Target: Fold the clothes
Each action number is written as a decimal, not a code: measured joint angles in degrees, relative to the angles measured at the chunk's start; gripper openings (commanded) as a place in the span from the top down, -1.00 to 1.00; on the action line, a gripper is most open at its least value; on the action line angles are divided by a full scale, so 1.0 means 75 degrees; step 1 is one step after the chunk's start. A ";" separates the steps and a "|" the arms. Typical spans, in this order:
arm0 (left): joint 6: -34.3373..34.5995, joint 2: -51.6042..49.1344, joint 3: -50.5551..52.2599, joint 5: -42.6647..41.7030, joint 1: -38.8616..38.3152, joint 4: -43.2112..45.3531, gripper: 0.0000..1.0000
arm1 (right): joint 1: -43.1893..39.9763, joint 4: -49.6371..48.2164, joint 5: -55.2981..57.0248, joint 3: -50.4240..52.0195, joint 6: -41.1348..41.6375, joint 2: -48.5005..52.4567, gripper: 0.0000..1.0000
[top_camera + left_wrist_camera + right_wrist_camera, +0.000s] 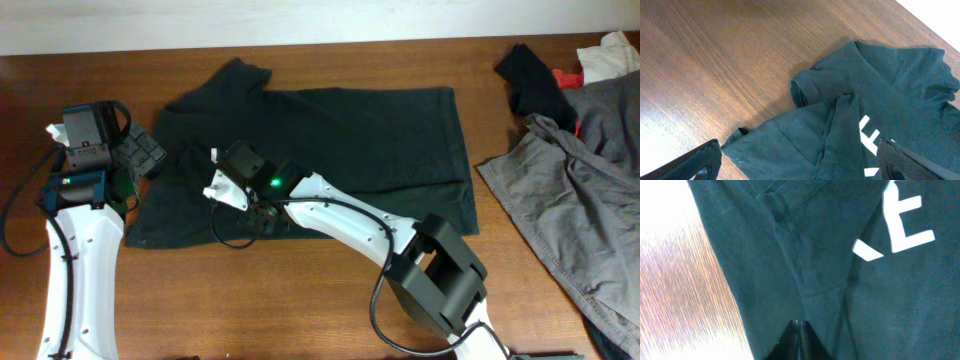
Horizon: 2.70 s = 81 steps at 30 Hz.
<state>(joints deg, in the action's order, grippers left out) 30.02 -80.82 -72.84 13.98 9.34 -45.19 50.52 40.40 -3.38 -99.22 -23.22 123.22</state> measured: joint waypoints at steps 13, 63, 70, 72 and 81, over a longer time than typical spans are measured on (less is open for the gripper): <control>0.0000 0.0000 0.0000 0.0003 0.0000 0.0003 -0.98 | 0.0044 -0.0052 -0.0583 0.0000 0.0283 0.0484 0.92; 0.0000 0.0000 0.0000 0.0003 0.0000 0.0003 -0.99 | -0.0478 -0.0933 0.0283 0.0000 0.0472 0.0953 0.22; 0.0000 0.0000 0.0000 0.0003 0.0000 0.0003 -0.98 | -0.0723 -0.1195 0.0291 0.0000 0.0472 0.0956 0.17; 0.0000 -0.0003 0.0000 0.0000 0.0000 0.0003 -0.98 | -0.0787 -0.1212 0.0312 0.0000 0.0469 0.0956 0.14; 0.0000 0.0000 0.0000 0.0003 0.0000 0.0003 -0.98 | -0.0831 -0.1431 0.0335 0.0000 0.0463 0.0979 0.33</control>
<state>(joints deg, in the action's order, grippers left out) 30.02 -80.82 -72.84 14.00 9.34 -45.17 44.29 29.67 -0.86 -99.22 -19.75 130.56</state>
